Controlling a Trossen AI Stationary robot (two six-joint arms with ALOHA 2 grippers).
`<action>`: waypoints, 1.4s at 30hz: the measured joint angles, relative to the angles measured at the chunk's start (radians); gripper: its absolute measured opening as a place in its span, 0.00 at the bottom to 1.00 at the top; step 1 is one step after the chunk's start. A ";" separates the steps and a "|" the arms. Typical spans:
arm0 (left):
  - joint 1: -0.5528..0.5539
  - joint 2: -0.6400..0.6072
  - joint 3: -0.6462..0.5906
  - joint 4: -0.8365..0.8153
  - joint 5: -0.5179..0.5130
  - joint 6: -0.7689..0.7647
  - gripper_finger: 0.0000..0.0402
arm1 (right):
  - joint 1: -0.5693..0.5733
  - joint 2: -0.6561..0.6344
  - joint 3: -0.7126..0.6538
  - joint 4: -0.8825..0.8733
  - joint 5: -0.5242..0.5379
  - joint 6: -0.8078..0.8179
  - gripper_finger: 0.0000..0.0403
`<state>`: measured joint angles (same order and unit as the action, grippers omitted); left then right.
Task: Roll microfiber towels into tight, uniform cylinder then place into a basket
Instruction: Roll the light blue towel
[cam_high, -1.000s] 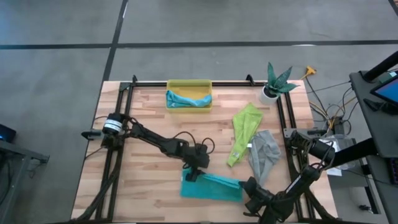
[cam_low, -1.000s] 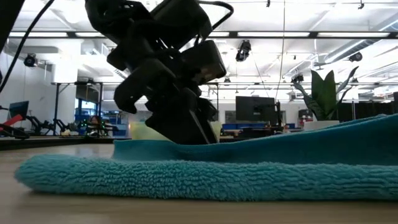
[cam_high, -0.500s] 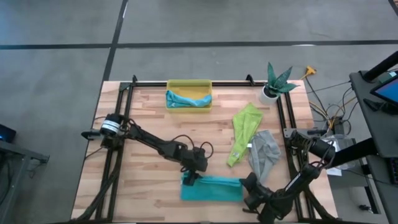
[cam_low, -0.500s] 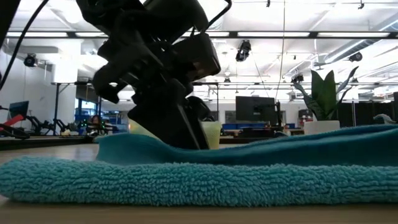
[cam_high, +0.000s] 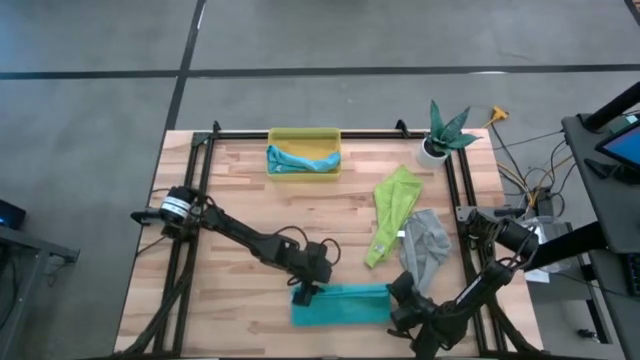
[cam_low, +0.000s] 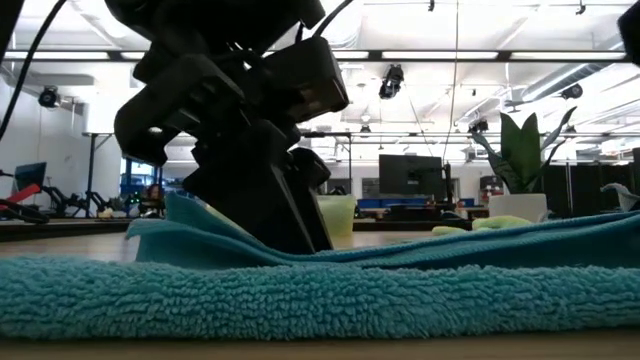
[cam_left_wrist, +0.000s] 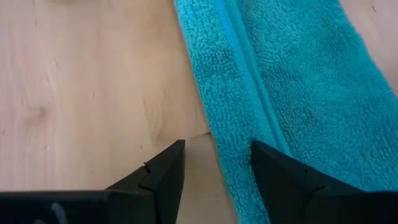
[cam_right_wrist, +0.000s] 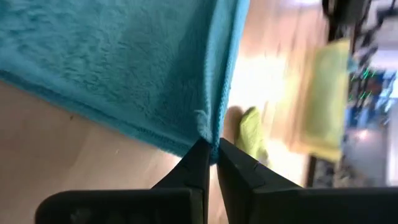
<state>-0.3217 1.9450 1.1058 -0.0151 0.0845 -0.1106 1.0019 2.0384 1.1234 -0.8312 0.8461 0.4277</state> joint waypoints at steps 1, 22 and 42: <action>-0.002 0.000 0.000 0.001 -0.008 -0.012 0.42 | 0.000 -0.001 -0.001 0.006 -0.006 0.053 0.06; -0.048 0.000 0.001 0.006 -0.120 -0.064 0.42 | -0.030 -0.172 -0.007 -0.087 -0.048 0.456 0.08; -0.066 0.000 0.000 0.015 -0.156 -0.067 0.42 | -0.263 -0.145 -0.032 0.328 -0.037 0.102 0.14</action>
<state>-0.3881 1.9450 1.1061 0.0001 -0.0716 -0.1776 0.7391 1.8932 1.0919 -0.5029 0.8094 0.5294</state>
